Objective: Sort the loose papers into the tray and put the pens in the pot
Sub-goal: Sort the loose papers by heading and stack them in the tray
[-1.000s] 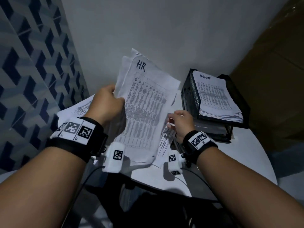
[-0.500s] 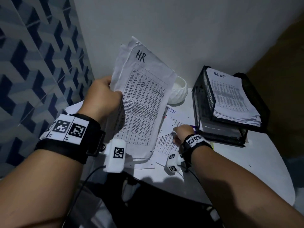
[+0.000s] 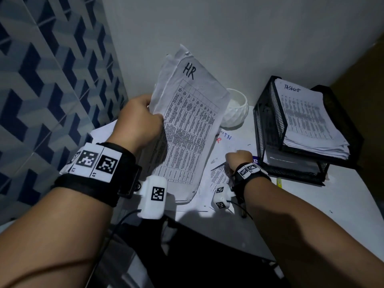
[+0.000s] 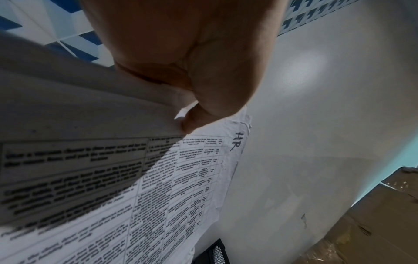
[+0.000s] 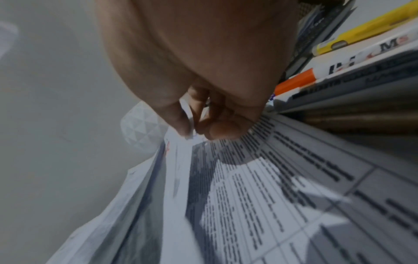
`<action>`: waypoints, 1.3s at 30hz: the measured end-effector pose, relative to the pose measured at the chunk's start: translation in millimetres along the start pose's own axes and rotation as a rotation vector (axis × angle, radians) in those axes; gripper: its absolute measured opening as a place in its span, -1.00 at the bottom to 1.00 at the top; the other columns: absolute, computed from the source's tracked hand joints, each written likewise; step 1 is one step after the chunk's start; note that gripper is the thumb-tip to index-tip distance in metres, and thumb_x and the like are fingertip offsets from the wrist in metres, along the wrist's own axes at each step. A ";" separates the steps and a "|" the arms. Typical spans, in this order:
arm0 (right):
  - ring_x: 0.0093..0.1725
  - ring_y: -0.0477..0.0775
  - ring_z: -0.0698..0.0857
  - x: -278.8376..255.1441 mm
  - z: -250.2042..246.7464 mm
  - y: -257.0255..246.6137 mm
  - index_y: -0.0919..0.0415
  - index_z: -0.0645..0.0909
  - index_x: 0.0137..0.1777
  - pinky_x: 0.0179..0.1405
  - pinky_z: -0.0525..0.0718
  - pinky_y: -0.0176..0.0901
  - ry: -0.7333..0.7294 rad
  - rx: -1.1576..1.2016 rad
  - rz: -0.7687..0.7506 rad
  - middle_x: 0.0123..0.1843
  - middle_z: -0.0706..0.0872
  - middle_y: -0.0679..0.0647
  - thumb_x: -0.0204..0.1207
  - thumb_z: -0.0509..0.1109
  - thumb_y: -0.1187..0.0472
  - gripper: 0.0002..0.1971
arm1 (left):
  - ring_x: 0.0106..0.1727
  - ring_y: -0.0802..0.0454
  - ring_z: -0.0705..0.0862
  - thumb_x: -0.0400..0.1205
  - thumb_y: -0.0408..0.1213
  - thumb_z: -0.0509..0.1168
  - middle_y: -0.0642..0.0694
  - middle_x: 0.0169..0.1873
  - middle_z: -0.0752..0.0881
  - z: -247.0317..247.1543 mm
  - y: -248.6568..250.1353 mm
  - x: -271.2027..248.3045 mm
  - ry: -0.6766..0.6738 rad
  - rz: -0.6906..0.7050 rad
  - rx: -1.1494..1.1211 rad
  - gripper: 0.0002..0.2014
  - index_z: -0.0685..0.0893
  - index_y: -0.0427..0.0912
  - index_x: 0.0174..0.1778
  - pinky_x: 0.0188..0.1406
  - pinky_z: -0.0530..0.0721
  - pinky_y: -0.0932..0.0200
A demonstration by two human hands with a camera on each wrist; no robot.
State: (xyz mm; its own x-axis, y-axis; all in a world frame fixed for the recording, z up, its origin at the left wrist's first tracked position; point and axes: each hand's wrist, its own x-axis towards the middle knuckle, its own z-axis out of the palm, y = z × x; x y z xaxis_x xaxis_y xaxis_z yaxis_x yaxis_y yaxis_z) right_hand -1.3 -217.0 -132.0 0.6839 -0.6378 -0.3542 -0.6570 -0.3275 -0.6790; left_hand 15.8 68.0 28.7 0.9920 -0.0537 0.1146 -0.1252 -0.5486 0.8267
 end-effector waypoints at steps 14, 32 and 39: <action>-0.35 0.03 0.62 -27.9 -107.6 -13.5 -0.01 0.49 -0.23 -0.24 0.65 -0.13 0.343 0.174 -0.488 -0.36 0.63 -0.03 0.65 0.37 0.27 -0.75 | -0.05 -0.15 0.77 0.63 -0.37 0.30 -0.05 -0.11 0.82 2.9 9.9 -9.4 0.003 0.037 0.004 -0.69 0.78 -0.02 0.22 0.02 0.77 -0.05; -0.28 -0.31 0.46 -147.5 -242.3 -54.8 -0.08 0.42 -0.08 -0.20 0.45 -0.40 0.622 0.363 -1.067 -0.22 0.48 -0.15 0.70 0.31 0.34 -0.73 | -0.08 -0.13 0.74 0.70 -0.34 0.32 -0.13 -0.04 0.80 12.6 21.5 -26.4 0.021 0.063 -0.036 -0.76 0.74 -0.13 0.26 -0.23 0.57 0.15; -0.36 -0.18 0.41 -181.1 -268.9 -67.1 -0.07 0.43 -0.11 -0.33 0.41 -0.20 0.561 0.447 -1.107 -0.31 0.47 -0.12 0.64 0.35 0.32 -0.75 | -0.05 -0.05 0.73 0.74 -0.31 0.35 -0.01 -0.11 0.78 24.1 35.8 -35.4 0.035 0.124 -0.189 -0.91 0.69 -0.03 0.08 0.03 0.69 0.01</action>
State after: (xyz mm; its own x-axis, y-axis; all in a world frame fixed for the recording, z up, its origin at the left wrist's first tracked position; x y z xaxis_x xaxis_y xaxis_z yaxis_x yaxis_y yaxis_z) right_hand -166.3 -267.0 150.7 0.4935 -0.4192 0.7620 0.3962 -0.6716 -0.6261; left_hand -23.4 30.2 40.9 0.9679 -0.0798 0.2383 -0.2507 -0.3735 0.8931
